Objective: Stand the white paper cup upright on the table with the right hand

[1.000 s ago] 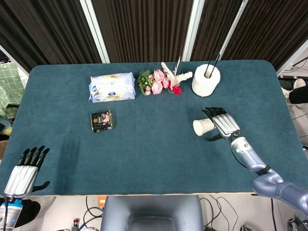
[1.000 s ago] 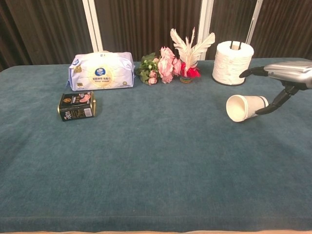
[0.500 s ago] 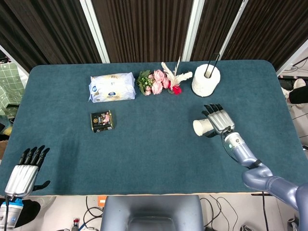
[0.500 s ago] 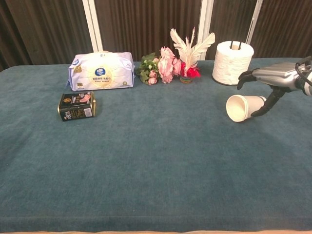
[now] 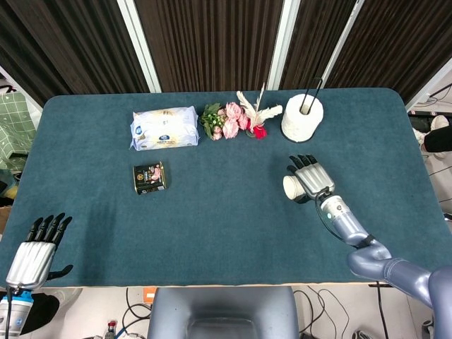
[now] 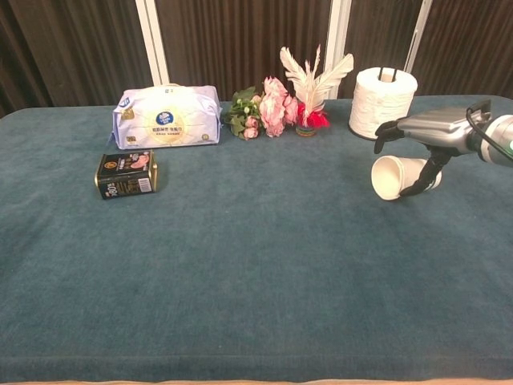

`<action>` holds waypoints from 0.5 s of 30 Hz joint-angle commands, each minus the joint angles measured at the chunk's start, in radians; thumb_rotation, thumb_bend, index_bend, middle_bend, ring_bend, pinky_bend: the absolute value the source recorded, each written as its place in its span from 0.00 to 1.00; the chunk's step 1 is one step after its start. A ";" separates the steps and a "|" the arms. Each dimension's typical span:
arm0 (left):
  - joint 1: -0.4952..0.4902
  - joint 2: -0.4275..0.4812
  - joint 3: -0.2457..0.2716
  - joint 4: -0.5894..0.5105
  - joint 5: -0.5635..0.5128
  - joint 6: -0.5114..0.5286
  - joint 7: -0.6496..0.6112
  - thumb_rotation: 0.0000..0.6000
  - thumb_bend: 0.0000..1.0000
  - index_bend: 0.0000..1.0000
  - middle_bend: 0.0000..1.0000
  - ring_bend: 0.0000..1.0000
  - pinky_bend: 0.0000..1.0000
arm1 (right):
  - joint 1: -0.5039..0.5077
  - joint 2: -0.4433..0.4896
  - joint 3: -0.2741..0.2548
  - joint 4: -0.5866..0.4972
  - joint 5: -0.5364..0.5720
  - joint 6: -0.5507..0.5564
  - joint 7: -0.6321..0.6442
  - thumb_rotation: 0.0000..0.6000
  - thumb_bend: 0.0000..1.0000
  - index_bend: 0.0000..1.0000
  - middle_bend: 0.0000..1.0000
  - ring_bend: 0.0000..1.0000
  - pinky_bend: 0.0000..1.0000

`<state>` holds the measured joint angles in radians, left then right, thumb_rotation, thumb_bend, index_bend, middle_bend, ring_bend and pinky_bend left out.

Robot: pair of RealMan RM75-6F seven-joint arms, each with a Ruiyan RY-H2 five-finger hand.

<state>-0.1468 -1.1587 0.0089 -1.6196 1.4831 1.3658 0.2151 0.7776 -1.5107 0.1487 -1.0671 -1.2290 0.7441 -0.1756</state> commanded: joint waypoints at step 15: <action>0.001 0.001 0.001 0.000 0.003 0.005 -0.003 1.00 0.04 0.00 0.00 0.00 0.00 | 0.007 -0.018 -0.002 0.011 0.016 0.000 -0.021 0.92 0.25 0.38 0.10 0.03 0.13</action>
<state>-0.1454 -1.1578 0.0102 -1.6200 1.4862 1.3709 0.2124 0.7849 -1.5282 0.1470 -1.0571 -1.2134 0.7438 -0.1962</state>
